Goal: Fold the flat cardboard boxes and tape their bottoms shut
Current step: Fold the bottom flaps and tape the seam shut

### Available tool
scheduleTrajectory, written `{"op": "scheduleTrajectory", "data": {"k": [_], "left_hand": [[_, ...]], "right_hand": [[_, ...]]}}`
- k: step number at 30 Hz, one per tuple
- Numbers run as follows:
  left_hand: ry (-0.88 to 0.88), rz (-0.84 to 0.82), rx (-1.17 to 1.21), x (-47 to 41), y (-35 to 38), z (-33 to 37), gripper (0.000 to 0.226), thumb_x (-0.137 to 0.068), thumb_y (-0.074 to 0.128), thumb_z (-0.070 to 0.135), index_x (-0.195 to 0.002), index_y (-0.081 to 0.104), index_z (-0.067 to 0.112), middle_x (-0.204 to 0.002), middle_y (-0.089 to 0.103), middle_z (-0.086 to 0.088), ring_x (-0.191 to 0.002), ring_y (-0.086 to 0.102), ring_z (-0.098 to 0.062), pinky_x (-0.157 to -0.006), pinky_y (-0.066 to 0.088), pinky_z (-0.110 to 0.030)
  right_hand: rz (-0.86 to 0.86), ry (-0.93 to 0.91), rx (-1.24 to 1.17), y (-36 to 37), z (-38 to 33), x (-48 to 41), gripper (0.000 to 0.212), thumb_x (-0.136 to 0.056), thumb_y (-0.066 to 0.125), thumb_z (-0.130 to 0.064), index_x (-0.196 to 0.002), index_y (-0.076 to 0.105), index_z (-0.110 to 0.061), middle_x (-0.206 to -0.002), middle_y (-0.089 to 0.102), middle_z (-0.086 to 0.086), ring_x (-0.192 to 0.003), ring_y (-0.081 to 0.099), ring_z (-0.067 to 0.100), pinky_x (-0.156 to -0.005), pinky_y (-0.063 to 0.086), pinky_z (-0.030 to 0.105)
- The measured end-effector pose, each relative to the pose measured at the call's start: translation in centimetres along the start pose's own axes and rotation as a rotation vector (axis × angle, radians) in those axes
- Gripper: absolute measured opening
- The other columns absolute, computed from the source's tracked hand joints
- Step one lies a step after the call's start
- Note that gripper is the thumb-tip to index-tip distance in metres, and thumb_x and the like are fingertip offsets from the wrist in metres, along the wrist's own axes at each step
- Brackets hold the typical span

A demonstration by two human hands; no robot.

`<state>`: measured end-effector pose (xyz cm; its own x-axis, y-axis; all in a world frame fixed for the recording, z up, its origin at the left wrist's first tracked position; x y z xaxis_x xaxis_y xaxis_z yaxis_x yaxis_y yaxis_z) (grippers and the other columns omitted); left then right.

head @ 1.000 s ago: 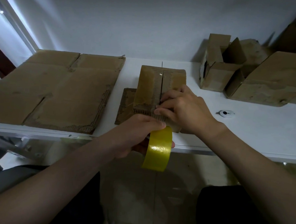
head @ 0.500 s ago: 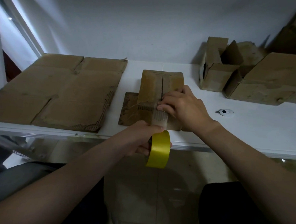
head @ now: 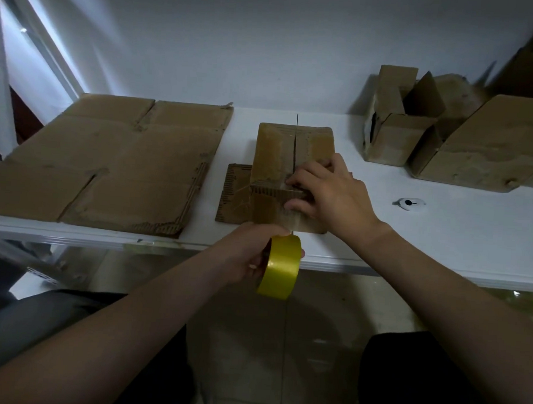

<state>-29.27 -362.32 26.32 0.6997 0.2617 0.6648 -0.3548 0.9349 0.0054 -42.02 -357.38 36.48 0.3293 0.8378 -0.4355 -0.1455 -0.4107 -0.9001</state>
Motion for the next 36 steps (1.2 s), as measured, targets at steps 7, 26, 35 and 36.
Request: {"op": "scheduleTrajectory", "data": {"k": [7, 26, 35, 36], "left_hand": [[0.054, 0.054, 0.159, -0.6, -0.7, 1.0, 0.033, -0.092, 0.070, 0.023, -0.122, 0.064, 0.009, -0.111, 0.074, -0.014, -0.094, 0.072, -0.026, -0.066, 0.057, -0.031], [0.169, 0.130, 0.022, 0.2, 0.3, 2.0, 0.028, -0.091, 0.072, 0.027, -0.117, 0.070, 0.016, -0.116, 0.069, -0.010, -0.105, 0.067, -0.028, -0.076, 0.055, -0.036], [0.170, 0.211, 0.042, 0.1, 0.0, 1.4, 0.026, -0.090, 0.074, 0.029, -0.114, 0.070, 0.021, -0.118, 0.066, -0.009, -0.105, 0.065, -0.029, -0.079, 0.057, -0.041], [0.165, 0.214, 0.042, 0.1, -0.1, 1.3, 0.029, -0.088, 0.075, 0.030, -0.115, 0.069, 0.022, -0.119, 0.066, -0.009, -0.106, 0.065, -0.029, -0.082, 0.058, -0.043]], "right_hand": [[-0.009, -0.007, -0.025, 0.4, 0.3, 0.0, 0.048, -0.079, 0.074, -0.056, -0.118, 0.065, -0.029, -0.118, 0.062, -0.011, -0.109, 0.047, 0.027, -0.056, 0.041, 0.028], [-0.476, 0.611, 0.109, 2.1, 18.5, 12.2, 0.048, -0.101, 0.040, -0.019, -0.149, 0.043, -0.023, -0.156, 0.039, 0.007, -0.138, 0.030, 0.044, -0.107, 0.039, 0.055], [-0.221, 0.717, -0.251, 2.2, 19.1, 13.3, 0.016, -0.092, 0.071, -0.023, -0.101, 0.077, -0.011, -0.100, 0.065, 0.008, -0.094, 0.063, 0.030, -0.076, 0.037, 0.027], [-0.212, 0.774, -0.312, 2.2, 18.9, 13.5, 0.021, -0.089, 0.075, -0.024, -0.106, 0.076, -0.011, -0.105, 0.067, 0.008, -0.098, 0.063, 0.027, -0.079, 0.039, 0.026]]}}
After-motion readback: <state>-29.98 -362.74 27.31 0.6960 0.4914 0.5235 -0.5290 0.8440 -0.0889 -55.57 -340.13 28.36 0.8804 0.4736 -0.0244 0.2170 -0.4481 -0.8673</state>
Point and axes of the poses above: each hand's wrist, its own x-axis away from the middle knuckle, its own y-axis out of the palm, z = x × y, the point moved 10 cm from there along -x, towards the middle knuckle
